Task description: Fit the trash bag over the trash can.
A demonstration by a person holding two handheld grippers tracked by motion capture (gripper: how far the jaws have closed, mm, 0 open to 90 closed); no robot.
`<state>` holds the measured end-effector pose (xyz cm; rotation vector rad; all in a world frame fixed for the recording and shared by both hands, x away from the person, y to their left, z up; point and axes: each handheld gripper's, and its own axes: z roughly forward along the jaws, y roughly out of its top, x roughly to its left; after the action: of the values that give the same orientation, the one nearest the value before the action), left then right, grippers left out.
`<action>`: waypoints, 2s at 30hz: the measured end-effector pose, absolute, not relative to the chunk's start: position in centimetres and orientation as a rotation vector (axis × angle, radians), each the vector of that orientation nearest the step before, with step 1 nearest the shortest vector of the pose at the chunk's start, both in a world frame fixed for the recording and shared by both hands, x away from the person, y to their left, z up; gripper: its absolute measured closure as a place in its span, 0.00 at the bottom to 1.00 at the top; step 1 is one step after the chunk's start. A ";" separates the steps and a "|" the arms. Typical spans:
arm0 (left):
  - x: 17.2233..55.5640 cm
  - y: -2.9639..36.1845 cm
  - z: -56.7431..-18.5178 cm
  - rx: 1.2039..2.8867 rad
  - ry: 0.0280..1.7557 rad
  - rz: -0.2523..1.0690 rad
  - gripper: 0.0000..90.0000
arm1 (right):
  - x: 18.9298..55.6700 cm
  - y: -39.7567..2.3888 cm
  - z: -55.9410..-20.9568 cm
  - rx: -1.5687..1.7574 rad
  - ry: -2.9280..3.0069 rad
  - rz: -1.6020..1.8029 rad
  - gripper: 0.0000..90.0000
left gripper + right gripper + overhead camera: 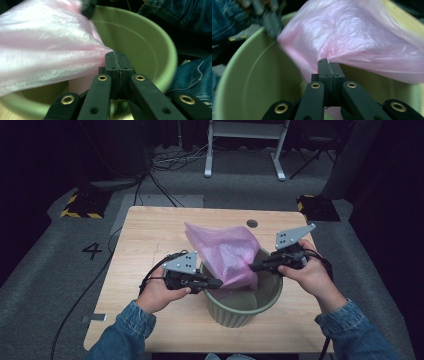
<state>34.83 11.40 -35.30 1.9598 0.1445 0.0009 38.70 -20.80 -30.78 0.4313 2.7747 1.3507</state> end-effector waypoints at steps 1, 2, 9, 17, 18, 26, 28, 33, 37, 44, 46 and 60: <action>34.6 11.7 -35.3 1.951 0.153 0.001 0.99 | 38.2 -21.1 -30.9 0.430 2.778 1.343 1.00; 34.5 11.9 -35.3 1.946 0.158 0.009 0.99 | 37.7 -21.3 -31.1 0.429 2.779 1.336 1.00; 34.5 11.9 -34.9 1.914 0.264 0.040 0.64 | 36.0 -22.5 -31.7 0.433 2.788 1.335 1.00; 35.0 9.6 -33.7 1.972 0.256 0.146 0.46 | 35.8 -21.1 -32.4 0.396 2.885 1.251 1.00; 35.0 9.4 -33.9 1.993 0.251 0.141 0.54 | 35.8 -21.0 -32.5 0.394 2.891 1.246 1.00; 35.7 9.6 -35.0 2.076 0.268 0.062 1.00 | 36.0 -22.8 -31.9 0.509 2.803 1.341 0.78; 35.6 9.6 -35.0 2.087 0.263 0.055 1.00 | 36.2 -24.0 -31.3 0.567 2.737 1.335 0.76; 35.6 9.0 -34.9 2.126 0.240 0.042 1.00 | 37.6 -26.5 -30.3 0.769 2.571 1.382 0.58; 35.7 8.6 -35.0 2.140 0.232 0.037 1.00 | 39.4 -26.8 -30.6 0.842 2.503 1.372 0.47; 35.8 8.5 -34.9 2.154 0.214 0.038 1.00 | 42.1 -26.1 -31.6 0.997 2.479 1.432 0.36; 35.8 8.5 -34.9 2.156 0.213 0.037 1.00 | 42.8 -25.9 -32.0 1.029 2.500 1.470 0.35; 35.2 9.5 -33.0 2.090 0.264 0.136 0.57 | 40.9 -23.0 -30.3 0.637 2.507 1.413 1.00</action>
<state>35.18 9.49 -33.03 2.0903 0.2640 0.1357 40.89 -22.98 -30.34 0.6367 2.5066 1.4134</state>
